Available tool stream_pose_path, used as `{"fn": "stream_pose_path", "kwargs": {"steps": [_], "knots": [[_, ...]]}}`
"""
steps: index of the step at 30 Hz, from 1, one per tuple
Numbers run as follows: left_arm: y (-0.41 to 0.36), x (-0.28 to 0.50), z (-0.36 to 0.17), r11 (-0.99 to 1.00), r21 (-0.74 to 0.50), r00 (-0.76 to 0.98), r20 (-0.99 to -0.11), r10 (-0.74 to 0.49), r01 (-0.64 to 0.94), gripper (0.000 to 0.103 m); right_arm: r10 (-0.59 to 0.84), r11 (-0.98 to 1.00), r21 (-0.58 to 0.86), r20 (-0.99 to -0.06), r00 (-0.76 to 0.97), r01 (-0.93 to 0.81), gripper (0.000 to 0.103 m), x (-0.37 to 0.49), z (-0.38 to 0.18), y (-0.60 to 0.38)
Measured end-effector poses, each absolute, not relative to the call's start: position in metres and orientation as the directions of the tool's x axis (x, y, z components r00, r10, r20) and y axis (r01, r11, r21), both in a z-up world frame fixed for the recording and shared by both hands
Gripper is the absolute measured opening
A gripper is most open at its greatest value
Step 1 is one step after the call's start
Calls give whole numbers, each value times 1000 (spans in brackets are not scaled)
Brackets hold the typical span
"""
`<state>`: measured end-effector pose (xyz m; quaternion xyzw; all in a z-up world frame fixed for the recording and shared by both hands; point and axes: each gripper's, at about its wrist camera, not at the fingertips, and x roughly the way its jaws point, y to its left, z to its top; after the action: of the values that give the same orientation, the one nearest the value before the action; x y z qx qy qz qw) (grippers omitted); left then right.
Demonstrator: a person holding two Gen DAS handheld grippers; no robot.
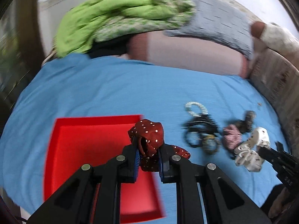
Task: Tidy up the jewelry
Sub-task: 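Carry both scrunchies into the red tray and open both tools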
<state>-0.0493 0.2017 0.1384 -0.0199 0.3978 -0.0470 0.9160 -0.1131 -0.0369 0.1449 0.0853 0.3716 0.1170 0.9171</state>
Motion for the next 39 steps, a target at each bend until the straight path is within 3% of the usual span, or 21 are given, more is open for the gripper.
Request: {"fn": "stream_pose_path", "kwargs": {"steps": [10,20,24,25,26,28,30,32,39], "knots": [[295,-14,115,995,-60,661,-751,4,-74,16,423,902,267,-707,566,-340,12,-40,129,88],[341,19,81,988,-53,617,-785,49,-146,16,446,869,251,-770,456,-427,12,26,88,185],[349,20,75,985,-6,613,-783,102,-172,29,426,880,250,-791,439,-404,15,44,72,192],[350,20,74,984,7,614,-781,117,-178,36,423,882,249,-793,439,-399,15,44,70,191],[352,19,74,983,13,615,-779,125,-182,44,415,886,244,-796,441,-393,17,47,68,191],[354,14,76,984,-2,626,-772,111,-178,50,412,889,246,-797,442,-385,38,51,67,191],[354,13,80,985,-16,635,-766,98,-170,55,428,885,261,-779,457,-385,68,47,73,185],[353,9,86,985,-17,647,-756,98,-169,61,433,886,264,-763,479,-382,73,42,81,179],[352,-24,101,978,-46,662,-742,104,-206,64,360,916,210,-808,466,-342,72,-11,67,151]]}}
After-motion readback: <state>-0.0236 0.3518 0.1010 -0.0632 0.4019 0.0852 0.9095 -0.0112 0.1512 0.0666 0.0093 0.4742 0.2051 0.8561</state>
